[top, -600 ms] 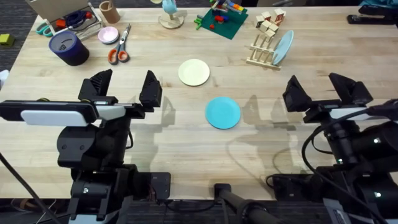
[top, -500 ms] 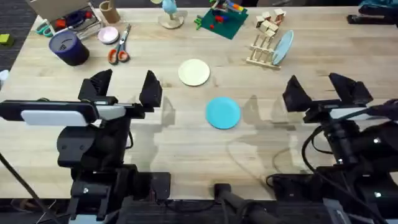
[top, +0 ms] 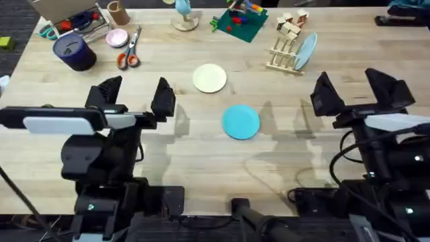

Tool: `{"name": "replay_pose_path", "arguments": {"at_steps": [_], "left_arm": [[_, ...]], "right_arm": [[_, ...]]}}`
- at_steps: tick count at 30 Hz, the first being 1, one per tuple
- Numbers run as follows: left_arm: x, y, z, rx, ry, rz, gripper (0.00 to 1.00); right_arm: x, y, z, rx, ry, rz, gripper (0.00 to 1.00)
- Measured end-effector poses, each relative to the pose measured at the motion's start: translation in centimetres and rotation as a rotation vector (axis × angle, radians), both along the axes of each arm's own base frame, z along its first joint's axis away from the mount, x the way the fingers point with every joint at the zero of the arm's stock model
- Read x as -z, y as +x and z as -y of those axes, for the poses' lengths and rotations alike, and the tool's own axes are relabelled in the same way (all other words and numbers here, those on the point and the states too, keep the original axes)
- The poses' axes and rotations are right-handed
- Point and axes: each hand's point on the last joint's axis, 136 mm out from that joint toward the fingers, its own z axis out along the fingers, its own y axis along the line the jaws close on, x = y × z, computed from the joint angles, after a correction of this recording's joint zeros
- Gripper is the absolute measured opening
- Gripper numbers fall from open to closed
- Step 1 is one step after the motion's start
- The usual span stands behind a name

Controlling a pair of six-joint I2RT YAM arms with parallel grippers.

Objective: Pick up the plates from the table one by one and place each into a slot on the dish rack.

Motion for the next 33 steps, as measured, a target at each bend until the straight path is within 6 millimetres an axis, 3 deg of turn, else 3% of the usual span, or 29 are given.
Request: {"name": "replay_pose_path", "arguments": {"at_steps": [4, 8, 11, 18, 24, 33], "left_arm": [[-1.8, -0.8, 0.0, 0.000, 0.000, -0.021, 0.991], [-5.3, -2.0, 0.0, 0.000, 0.000, -0.044, 0.991], [-6.6, -2.5, 0.0, 0.000, 0.000, -0.107, 0.991], [-8.7, -2.4, 0.0, -0.005, -0.025, -0.334, 0.991], [-8.0, -1.6, 0.1, -0.007, -0.037, -0.578, 0.992], [-4.3, 1.3, 0.9, 0.031, -0.060, -0.884, 0.992]], "right_arm": [[-1.6, -0.4, -0.1, -0.006, 0.000, 0.007, 0.995], [-4.9, -1.1, -0.1, -0.008, 0.003, 0.007, 0.996], [-6.9, -1.4, -0.1, -0.008, 0.004, -0.032, 0.996], [-7.7, -0.8, -0.2, -0.010, 0.008, -0.282, 0.995], [-7.6, 0.5, -0.2, -0.009, 0.008, -0.483, 0.995], [-5.6, 3.2, -0.2, -0.008, 0.008, -0.731, 0.995]]}}
